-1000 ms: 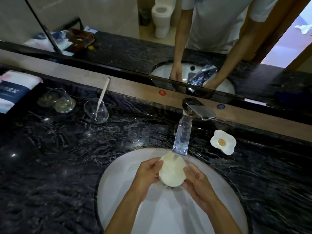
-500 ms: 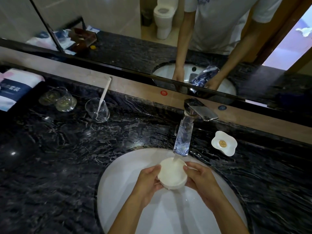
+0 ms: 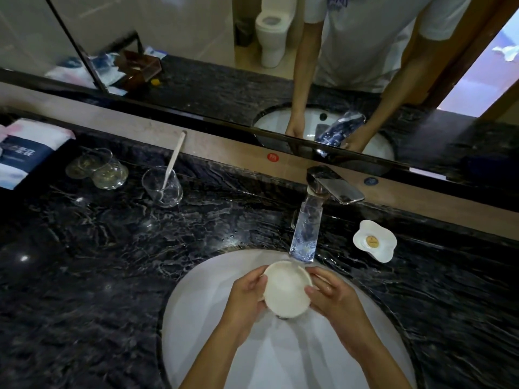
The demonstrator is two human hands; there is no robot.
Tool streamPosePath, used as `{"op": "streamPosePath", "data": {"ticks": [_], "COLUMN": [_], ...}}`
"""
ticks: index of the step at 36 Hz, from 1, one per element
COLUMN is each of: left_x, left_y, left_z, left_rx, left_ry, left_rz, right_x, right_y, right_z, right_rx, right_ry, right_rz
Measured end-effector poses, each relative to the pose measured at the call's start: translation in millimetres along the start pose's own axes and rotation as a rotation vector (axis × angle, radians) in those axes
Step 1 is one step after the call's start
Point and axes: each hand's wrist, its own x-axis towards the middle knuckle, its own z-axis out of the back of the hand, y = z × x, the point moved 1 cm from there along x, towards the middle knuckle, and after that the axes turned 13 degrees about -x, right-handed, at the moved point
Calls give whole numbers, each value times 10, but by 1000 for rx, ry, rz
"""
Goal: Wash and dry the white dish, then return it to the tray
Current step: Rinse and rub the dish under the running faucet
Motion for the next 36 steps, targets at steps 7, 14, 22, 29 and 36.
{"op": "streamPosePath", "data": {"ticks": [7, 14, 22, 29, 36], "left_x": [38, 33, 1, 17, -31], "left_y": [102, -112, -84, 106, -14], "left_z": [-5, 7, 22, 19, -42], "left_rx": [-45, 69, -41, -127, -68], "left_ry": [-32, 4, -4, -37, -114], "left_rz": [173, 96, 22, 154, 152], "right_x": [75, 73, 38, 102, 142], "right_y": [105, -120, -97, 48, -24], "right_z": [-20, 13, -6, -31, -9], "right_rx": [-133, 5, -19, -223, -5], "right_ry": [-49, 117, 88, 48, 149], "right_rz": [-86, -215, -50, 6, -223]}}
